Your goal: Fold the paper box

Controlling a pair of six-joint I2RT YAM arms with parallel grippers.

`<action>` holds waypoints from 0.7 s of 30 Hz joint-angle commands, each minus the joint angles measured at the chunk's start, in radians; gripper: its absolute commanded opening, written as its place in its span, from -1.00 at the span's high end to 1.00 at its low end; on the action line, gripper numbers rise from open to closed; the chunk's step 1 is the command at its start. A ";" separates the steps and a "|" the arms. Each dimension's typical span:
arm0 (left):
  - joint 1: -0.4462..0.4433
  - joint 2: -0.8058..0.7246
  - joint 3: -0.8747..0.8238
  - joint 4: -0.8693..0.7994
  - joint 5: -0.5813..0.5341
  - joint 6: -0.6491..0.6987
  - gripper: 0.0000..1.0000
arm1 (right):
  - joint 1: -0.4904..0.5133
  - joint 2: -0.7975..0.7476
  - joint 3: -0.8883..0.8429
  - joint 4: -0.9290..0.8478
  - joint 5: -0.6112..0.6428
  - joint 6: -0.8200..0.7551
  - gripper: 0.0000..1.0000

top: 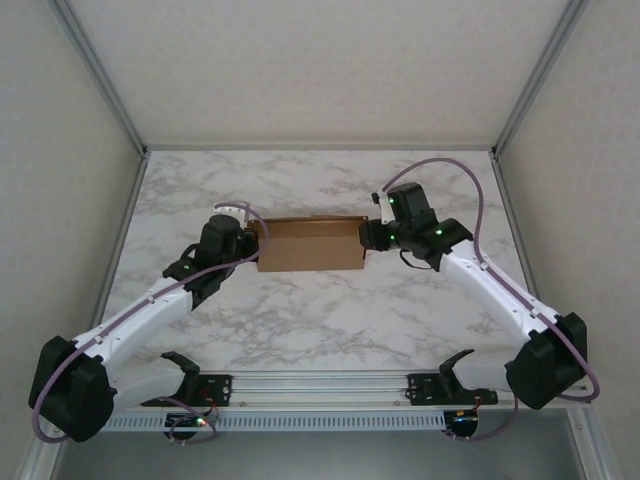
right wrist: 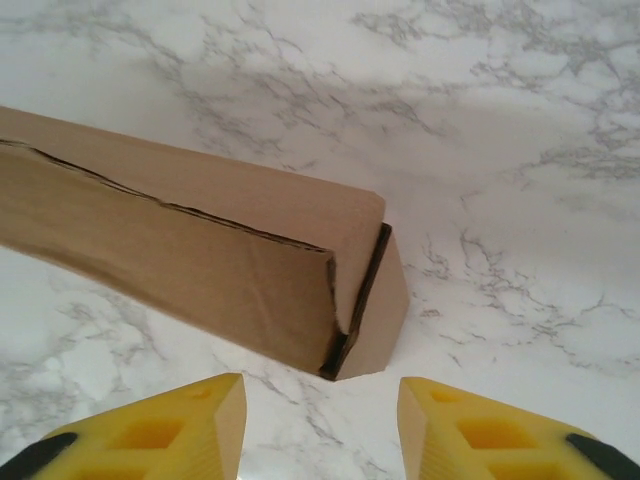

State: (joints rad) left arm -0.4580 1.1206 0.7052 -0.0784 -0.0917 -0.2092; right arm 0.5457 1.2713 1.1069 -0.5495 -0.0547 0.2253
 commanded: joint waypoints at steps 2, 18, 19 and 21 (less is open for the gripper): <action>-0.015 0.026 -0.030 -0.187 -0.002 0.014 1.00 | -0.009 -0.055 0.033 -0.010 -0.068 0.002 0.09; -0.030 0.018 -0.030 -0.181 -0.018 0.025 1.00 | 0.056 0.237 0.390 -0.098 -0.088 0.179 0.93; -0.030 0.019 -0.030 -0.181 -0.018 0.025 1.00 | 0.062 0.258 0.396 -0.101 -0.078 0.183 0.93; -0.030 0.018 -0.031 -0.175 -0.013 0.024 1.00 | 0.066 0.284 0.392 -0.095 -0.065 0.186 0.94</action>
State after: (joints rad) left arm -0.4755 1.1198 0.7052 -0.0788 -0.1169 -0.1944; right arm 0.6003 1.5257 1.4754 -0.6006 -0.1505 0.3832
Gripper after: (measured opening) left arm 0.050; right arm 0.048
